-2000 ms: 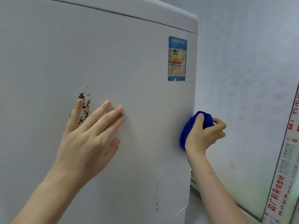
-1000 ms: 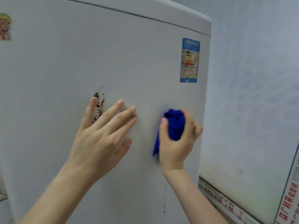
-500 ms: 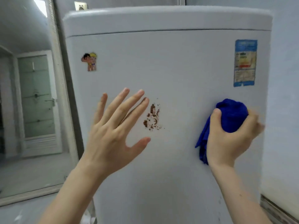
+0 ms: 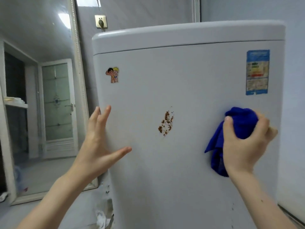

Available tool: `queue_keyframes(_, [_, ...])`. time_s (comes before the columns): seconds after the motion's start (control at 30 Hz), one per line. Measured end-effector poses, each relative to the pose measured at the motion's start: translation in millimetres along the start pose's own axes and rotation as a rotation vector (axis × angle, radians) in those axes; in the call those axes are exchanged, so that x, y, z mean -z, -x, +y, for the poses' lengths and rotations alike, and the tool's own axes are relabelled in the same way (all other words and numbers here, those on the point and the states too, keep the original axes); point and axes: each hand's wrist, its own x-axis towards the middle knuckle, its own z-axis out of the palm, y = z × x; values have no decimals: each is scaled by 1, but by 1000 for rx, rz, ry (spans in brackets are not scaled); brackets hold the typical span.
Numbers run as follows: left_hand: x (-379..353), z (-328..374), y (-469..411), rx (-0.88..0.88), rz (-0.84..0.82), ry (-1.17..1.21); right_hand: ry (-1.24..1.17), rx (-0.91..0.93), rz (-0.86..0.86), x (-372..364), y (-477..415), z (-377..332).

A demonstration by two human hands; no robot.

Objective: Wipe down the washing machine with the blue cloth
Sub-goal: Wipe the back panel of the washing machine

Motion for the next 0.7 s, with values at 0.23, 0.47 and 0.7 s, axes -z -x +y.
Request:
queue_keyframes(0.23, [-12,-10,0,109,54,58,39,430,-261,-41,90,-47])
queue_keyframes(0.47, [-6,-16,-1,106,-24,173,123,490,-318,-6,62,-13])
queue_keyframes(0.7, [-3,-29,-1,81,-42,173,38,270,-100,-60,21,-72])
